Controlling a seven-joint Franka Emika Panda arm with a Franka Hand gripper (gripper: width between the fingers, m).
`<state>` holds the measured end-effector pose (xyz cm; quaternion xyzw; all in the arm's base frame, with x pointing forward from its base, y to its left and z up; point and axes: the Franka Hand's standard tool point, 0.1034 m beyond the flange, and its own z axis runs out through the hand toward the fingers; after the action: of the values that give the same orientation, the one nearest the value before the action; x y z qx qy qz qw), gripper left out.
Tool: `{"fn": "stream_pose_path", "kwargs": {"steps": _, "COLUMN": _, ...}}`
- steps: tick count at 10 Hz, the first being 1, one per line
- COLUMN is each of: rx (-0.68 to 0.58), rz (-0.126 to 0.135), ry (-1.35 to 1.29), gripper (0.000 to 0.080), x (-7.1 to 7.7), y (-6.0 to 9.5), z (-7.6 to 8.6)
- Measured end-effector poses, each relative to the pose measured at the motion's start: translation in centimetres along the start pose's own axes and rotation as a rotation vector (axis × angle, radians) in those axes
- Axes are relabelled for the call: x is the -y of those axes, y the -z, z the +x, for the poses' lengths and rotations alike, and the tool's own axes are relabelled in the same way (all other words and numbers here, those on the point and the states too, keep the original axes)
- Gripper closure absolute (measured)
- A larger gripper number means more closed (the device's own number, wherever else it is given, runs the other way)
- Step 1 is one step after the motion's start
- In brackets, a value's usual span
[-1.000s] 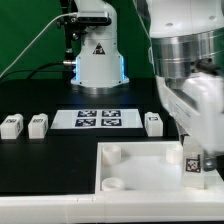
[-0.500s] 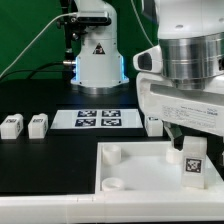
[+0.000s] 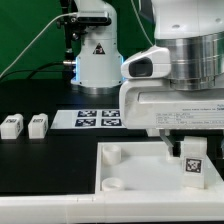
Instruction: Assemble one leg
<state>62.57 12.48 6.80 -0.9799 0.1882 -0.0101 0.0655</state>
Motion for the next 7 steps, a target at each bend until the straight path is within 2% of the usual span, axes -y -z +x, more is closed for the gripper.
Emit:
{"fn": "stream_pose_path", "kwargs": {"steps": 1, "rx": 0.000, "rz": -0.003, "ry": -0.003, "gripper": 0.0469, "x": -0.23, "y": 0.00, "z": 0.06}}
{"fn": "stream_pose_path", "kwargs": {"steps": 2, "rx": 0.000, "rz": -0.002, "ry": -0.115, "gripper": 0.0501, "x": -0.26, "y": -0.03, "z": 0.08}}
{"fn": "stream_pose_path", "kwargs": {"steps": 5, "rx": 0.006, "rz": -0.002, "ry": -0.526, "gripper": 0.0502, "x": -0.13, "y": -0.15, "z": 0.47}}
{"fn": "stream_pose_path", "kwargs": {"steps": 6, "rx": 0.018, "rz": -0.009, "ry": -0.699, "gripper": 0.0502, "x": -0.06, "y": -0.11, "z": 0.64}}
{"fn": "stream_pose_path", "kwargs": {"steps": 7, "rx": 0.028, "rz": 0.002, "ry": -0.857, "gripper": 0.0502, "x": -0.09, "y": -0.10, "z": 0.72}}
